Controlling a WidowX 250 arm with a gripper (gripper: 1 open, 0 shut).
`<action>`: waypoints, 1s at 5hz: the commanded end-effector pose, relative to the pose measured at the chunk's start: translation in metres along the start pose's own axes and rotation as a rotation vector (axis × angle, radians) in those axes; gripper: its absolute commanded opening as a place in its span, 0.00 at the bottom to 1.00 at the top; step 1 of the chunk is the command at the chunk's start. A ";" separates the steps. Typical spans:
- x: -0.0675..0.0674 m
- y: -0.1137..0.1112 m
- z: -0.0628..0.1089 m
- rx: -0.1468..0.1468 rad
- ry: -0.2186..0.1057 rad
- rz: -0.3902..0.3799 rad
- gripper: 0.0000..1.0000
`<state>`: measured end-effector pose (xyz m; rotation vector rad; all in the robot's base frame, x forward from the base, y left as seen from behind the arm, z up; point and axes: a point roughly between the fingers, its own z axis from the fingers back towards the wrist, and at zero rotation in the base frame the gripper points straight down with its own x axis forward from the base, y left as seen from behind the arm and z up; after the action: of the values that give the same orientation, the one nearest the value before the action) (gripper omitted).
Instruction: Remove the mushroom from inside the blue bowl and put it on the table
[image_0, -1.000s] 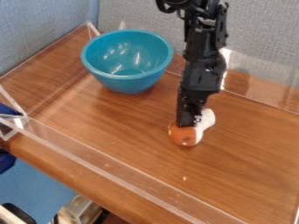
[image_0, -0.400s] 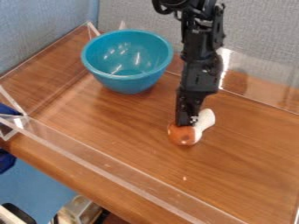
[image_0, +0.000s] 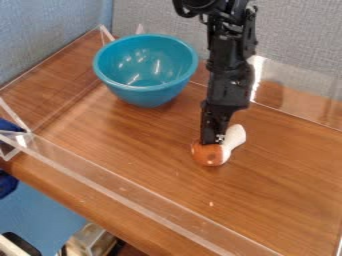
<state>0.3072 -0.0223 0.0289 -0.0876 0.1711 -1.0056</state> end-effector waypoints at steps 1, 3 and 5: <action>-0.003 -0.013 -0.008 0.014 0.053 -0.030 0.00; 0.013 -0.041 0.000 0.079 0.108 -0.117 0.00; 0.030 -0.073 -0.020 0.080 0.148 -0.229 0.00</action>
<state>0.2686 -0.0856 0.0284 0.0552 0.2169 -1.2323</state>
